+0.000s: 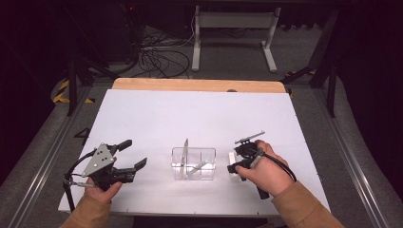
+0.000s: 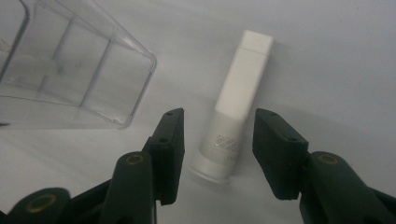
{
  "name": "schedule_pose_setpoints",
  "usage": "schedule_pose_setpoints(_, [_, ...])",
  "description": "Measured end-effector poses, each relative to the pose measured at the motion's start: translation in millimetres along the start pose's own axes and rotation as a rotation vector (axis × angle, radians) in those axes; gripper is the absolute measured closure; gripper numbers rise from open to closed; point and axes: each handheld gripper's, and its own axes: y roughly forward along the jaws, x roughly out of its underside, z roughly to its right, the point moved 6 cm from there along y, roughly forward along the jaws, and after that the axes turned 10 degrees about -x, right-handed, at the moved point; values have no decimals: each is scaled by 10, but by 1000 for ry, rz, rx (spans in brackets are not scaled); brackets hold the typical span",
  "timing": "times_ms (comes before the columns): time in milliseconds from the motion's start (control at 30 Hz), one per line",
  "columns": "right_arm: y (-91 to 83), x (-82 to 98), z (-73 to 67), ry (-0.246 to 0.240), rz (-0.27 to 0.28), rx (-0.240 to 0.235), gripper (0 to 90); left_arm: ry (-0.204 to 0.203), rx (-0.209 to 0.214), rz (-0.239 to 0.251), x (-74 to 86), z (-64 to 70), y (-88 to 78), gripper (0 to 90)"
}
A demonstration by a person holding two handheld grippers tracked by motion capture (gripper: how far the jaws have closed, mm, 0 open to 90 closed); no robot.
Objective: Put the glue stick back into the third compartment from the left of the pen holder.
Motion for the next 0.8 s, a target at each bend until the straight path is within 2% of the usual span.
schedule_pose_setpoints(267, [58, 47, -2, 24, -36, 11, 529, -1, 1, -1, 2, -1, 2, 212])
schedule_pose_setpoints(567, [127, 81, -19, 52, -50, 37, 544, -1, 2, -2, 4, 4, 3, 212])
schedule_pose_setpoints(800, [211, 117, -44, 49, -72, 44, 542, -1, 2, -1, 3, 3, 0, 212])
